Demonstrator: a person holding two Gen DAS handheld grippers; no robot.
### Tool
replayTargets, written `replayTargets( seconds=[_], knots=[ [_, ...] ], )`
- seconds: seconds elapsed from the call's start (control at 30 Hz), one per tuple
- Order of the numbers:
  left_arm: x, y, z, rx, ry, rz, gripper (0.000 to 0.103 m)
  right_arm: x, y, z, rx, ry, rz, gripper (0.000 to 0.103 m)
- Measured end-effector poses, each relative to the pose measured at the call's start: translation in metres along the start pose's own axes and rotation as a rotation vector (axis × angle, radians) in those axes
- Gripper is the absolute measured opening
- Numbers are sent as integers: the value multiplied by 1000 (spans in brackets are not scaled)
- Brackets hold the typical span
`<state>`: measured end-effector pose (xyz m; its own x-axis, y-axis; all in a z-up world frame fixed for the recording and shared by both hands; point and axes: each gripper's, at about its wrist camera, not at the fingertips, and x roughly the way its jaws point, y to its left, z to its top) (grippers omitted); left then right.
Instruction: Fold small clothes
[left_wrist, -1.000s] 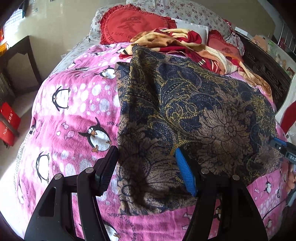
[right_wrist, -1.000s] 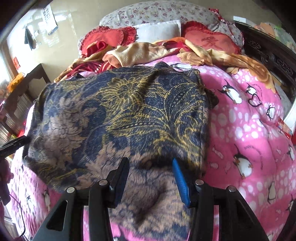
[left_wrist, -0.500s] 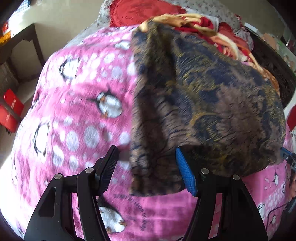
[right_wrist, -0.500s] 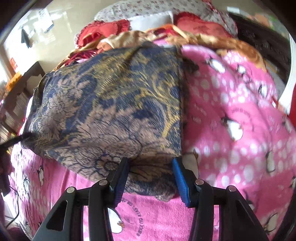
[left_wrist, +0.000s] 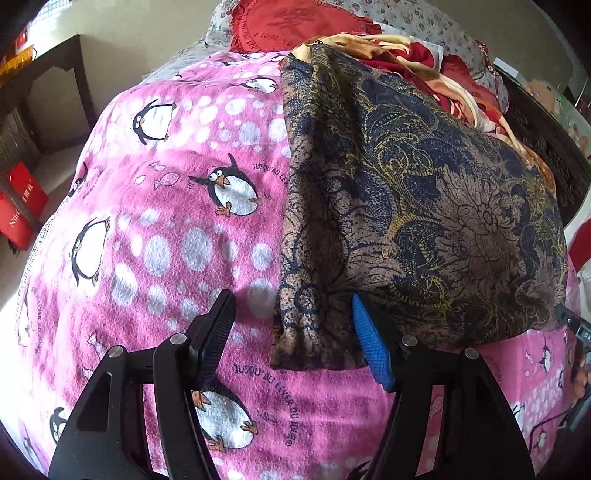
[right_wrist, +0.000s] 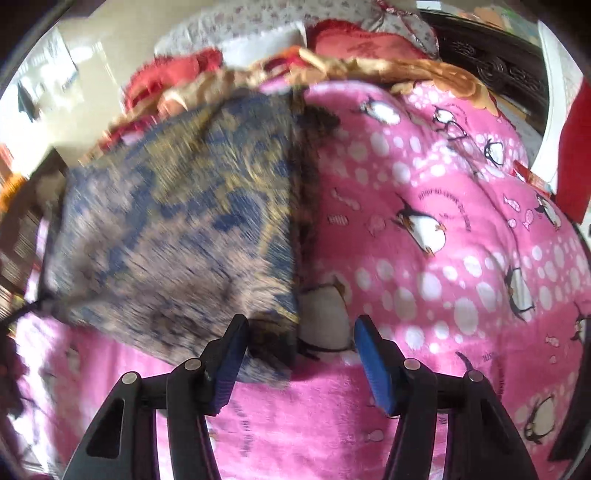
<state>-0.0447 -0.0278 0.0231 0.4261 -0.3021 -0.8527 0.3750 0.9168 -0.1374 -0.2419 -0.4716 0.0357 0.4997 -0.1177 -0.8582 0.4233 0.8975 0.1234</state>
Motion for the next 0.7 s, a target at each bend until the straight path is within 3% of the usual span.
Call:
replayTargets(
  seconds=[0.23,0.43,0.7],
  knots=[
    [5,-8,0,16,-10,34,66,-21,2,4,13,-54,-50,58],
    [4,-8,-2,11,-16,35,66,-43,42,18,-68,-90,55,58],
    [-10,-1,-8,-90,17,-98,66,-18,138,15,-291,0,112,57]
  ],
)
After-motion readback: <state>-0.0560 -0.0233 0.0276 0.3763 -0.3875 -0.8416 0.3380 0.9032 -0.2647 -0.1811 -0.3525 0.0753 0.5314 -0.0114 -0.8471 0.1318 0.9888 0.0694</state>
